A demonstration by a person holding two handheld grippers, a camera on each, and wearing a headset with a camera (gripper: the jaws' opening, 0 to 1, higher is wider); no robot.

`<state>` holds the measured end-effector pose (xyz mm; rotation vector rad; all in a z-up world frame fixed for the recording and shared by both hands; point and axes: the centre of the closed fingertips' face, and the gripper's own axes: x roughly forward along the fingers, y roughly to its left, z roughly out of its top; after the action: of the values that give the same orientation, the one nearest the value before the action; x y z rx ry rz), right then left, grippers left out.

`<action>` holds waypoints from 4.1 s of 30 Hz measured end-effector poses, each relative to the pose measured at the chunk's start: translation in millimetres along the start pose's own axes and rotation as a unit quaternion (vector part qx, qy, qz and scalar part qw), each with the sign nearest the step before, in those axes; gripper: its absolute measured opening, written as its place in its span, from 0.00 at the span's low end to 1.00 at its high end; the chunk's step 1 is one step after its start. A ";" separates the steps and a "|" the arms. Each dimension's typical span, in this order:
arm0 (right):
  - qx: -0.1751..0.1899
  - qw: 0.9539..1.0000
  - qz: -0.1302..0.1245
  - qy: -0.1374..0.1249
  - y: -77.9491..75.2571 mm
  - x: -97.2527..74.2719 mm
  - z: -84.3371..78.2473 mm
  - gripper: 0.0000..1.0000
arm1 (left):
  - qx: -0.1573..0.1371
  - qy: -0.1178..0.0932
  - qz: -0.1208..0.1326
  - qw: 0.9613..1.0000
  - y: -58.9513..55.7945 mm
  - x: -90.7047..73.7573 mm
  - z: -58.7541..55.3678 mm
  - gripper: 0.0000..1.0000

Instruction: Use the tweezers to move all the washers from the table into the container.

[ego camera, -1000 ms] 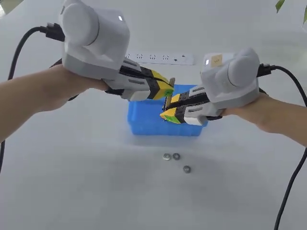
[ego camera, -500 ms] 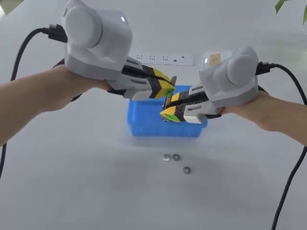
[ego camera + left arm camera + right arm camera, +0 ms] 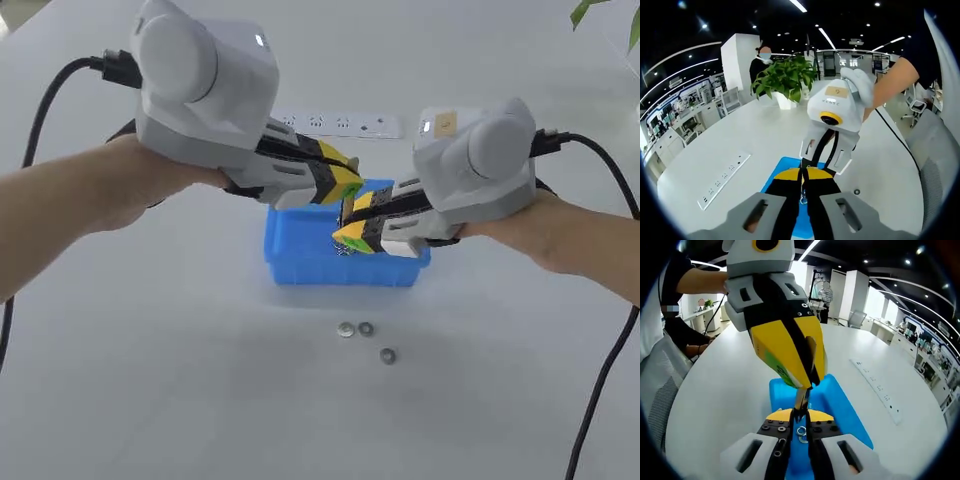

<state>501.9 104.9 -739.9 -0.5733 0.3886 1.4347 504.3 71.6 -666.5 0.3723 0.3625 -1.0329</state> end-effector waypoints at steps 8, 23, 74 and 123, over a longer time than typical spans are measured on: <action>0.004 1.000 -0.010 -0.007 -2.6 -4.0 4.6 0.24 | 0.014 -0.002 0.003 1.000 2.6 -3.2 7.7 0.06; 0.045 0.997 -0.040 -0.045 4.1 -44.2 8.6 0.45 | 0.036 -0.004 -0.003 0.999 -16.1 -16.8 26.4 0.06; 0.144 0.984 -0.085 -0.062 90.8 -127.0 -51.0 0.88 | -0.025 0.032 -0.050 0.998 -95.5 -11.3 -20.5 0.06; 0.202 0.978 0.009 -0.056 142.7 -102.9 -63.8 0.98 | 0.032 -0.003 -0.073 0.997 -93.8 -4.1 -34.0 0.06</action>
<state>355.0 -10.3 -751.5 -0.1599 0.5778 1.3488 416.1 47.2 -706.5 0.4041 0.3551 -1.1905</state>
